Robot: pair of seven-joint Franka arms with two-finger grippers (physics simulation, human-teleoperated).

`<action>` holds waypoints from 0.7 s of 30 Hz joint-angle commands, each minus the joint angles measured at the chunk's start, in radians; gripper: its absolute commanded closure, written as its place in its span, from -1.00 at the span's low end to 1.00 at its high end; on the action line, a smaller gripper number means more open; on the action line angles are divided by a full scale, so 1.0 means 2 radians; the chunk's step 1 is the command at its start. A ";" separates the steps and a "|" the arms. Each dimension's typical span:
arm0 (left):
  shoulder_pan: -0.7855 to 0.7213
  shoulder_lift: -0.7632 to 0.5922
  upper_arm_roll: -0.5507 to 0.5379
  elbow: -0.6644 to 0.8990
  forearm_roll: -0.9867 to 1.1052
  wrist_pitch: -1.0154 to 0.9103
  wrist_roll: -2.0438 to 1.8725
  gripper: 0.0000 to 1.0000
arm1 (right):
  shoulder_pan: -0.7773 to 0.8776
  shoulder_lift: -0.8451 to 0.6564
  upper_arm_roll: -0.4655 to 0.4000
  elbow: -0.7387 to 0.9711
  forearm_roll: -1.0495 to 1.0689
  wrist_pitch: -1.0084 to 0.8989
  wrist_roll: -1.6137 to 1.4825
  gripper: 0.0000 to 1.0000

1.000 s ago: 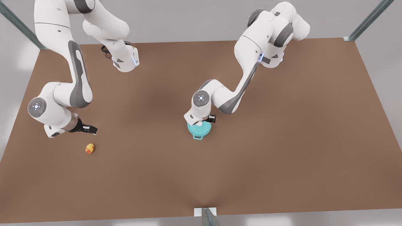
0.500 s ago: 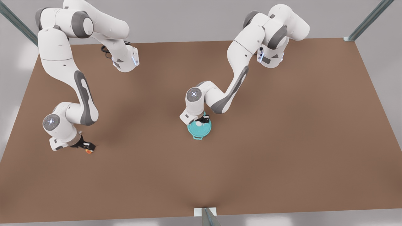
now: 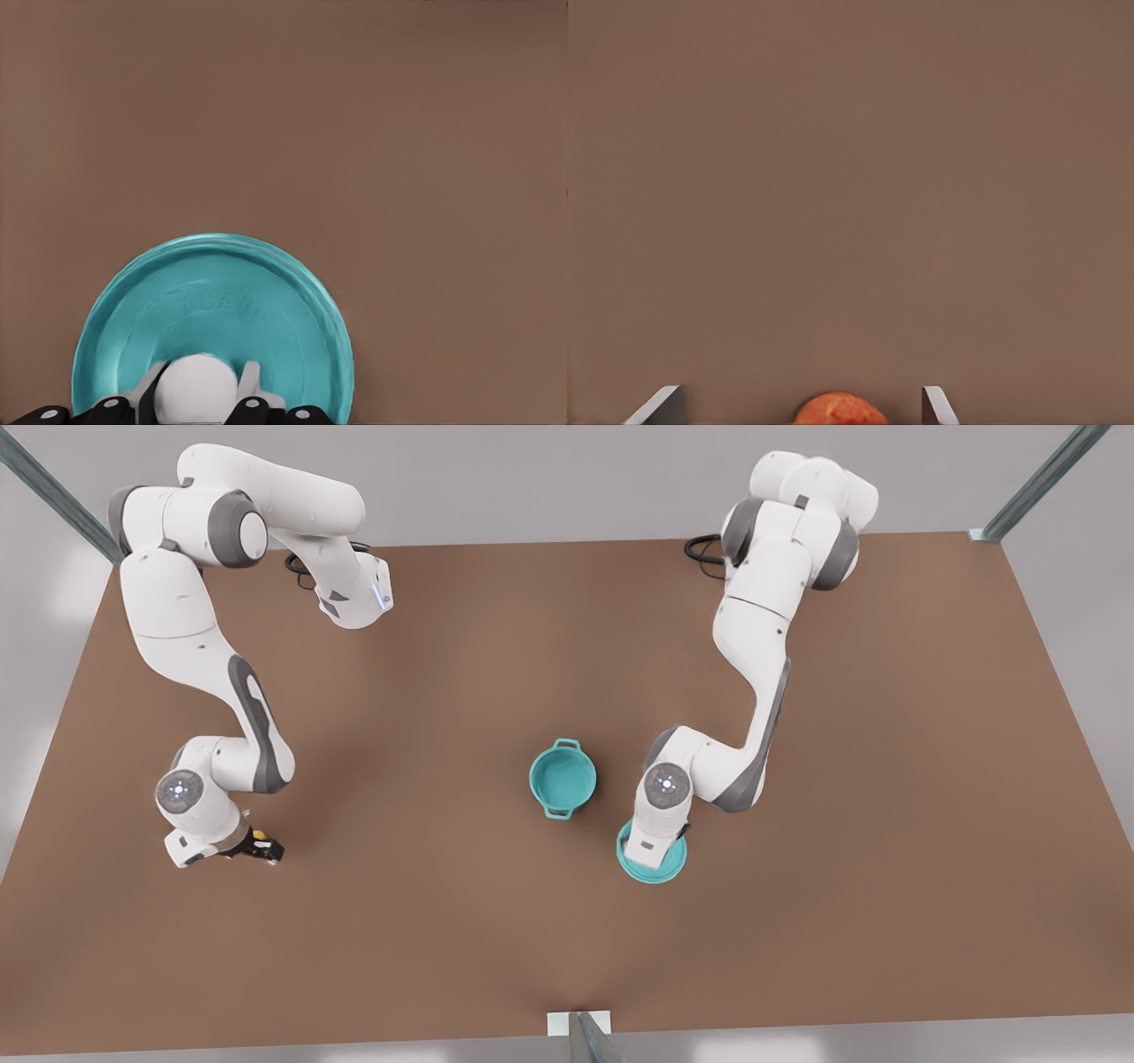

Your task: Open the pot lid and put the potato into the pot

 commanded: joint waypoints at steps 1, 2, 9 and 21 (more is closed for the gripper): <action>0.014 0.020 0.000 0.000 -0.008 0.066 0.114 0.44 | -0.001 0.001 0.001 -0.001 0.001 0.008 -0.002 -1.00; 0.014 0.028 0.000 0.000 -0.008 0.078 0.115 0.43 | -0.001 0.001 0.001 -0.002 0.001 0.008 -0.002 -1.00; 0.101 -0.139 0.001 0.010 -0.021 -0.274 0.417 -1.00 | -0.025 0.001 0.018 -0.004 0.000 0.001 -0.008 -1.00; 0.180 -0.362 0.004 -0.151 -0.057 -0.222 0.456 -1.00 | -0.036 -0.010 0.023 -0.017 0.000 -0.006 -0.011 -0.80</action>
